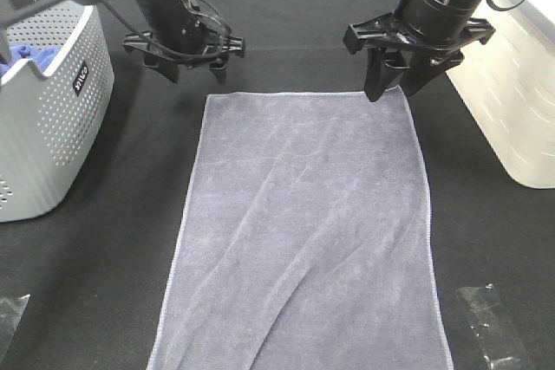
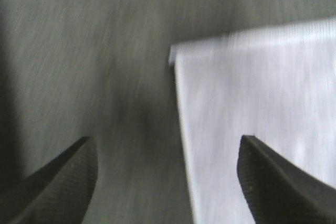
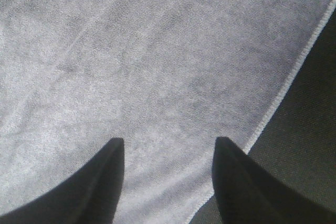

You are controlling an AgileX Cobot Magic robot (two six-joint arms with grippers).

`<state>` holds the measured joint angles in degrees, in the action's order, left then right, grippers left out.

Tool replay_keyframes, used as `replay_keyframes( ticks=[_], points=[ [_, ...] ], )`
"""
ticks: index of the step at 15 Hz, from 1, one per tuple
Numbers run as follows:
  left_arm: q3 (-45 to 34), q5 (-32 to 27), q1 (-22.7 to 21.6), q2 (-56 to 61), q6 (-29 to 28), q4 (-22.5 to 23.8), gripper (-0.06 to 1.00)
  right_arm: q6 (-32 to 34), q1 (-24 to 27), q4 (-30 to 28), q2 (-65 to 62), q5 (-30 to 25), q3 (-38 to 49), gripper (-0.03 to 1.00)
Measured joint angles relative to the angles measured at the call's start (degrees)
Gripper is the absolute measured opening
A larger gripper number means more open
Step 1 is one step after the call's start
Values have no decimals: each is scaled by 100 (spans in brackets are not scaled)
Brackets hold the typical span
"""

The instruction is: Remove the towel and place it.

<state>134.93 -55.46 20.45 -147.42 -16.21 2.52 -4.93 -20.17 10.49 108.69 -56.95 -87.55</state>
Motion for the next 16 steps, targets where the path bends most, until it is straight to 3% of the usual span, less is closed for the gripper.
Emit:
replay_keyframes(
  ticks=[3, 6, 13, 16],
  points=[
    [34, 29, 0, -201, 0, -92, 70, 0, 0, -17, 0, 0, 0, 49],
    [40, 292, 0, -315, 0, -132, 63, 0, 0, -52, 0, 0, 0, 49],
    [46, 441, 0, -550, 0, -206, 61, 0, 0, -52, 0, 0, 0, 49],
    [46, 487, 0, -596, 0, -206, 48, 0, 0, -52, 0, 0, 0, 49]
  ],
)
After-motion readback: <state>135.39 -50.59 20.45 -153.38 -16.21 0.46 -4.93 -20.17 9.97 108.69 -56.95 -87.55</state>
